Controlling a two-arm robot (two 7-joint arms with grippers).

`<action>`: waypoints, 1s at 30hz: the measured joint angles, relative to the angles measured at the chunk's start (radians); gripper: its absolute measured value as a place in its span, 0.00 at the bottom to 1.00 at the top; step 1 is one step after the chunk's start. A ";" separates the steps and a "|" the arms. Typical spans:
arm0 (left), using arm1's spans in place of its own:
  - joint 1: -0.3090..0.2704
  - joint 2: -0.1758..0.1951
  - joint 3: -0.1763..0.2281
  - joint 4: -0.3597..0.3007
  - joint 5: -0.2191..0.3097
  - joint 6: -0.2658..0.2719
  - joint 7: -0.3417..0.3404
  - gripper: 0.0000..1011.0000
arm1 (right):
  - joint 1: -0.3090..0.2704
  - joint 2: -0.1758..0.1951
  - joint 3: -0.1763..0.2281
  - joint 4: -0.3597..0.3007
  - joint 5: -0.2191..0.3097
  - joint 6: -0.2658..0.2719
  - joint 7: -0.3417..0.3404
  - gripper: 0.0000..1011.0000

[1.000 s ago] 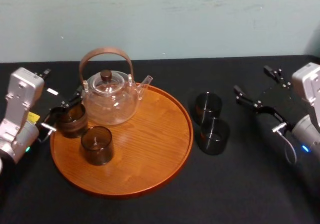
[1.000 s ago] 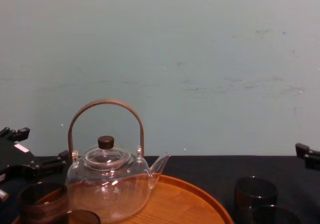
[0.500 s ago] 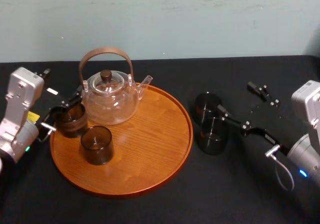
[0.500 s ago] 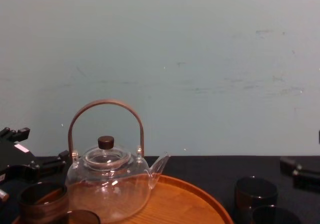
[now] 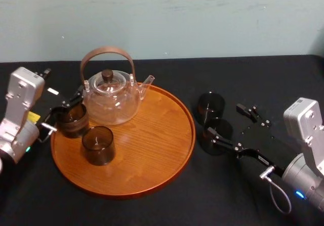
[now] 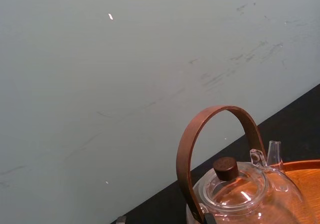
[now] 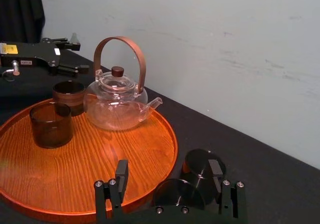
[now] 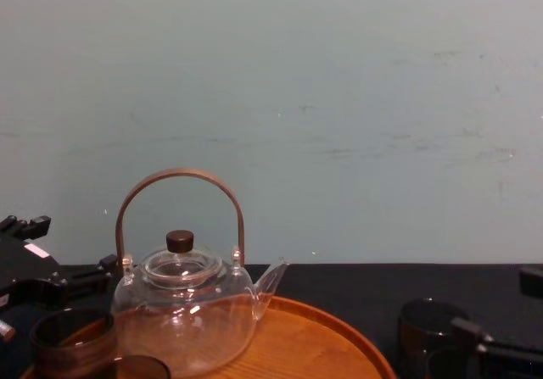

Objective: Pick up the glass from the table and place it on the tray.

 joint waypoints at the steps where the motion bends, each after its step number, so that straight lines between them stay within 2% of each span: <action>1: 0.000 0.000 0.000 0.000 0.000 0.000 0.000 0.99 | -0.004 -0.004 0.003 0.000 0.000 0.003 0.002 0.99; 16: 0.000 0.000 0.000 0.000 0.000 0.000 0.000 0.99 | -0.057 -0.029 0.046 0.000 0.000 0.019 0.007 0.99; 30: 0.000 0.000 0.000 0.000 0.000 0.000 0.000 0.99 | -0.080 -0.069 0.073 0.050 -0.002 0.022 0.032 0.99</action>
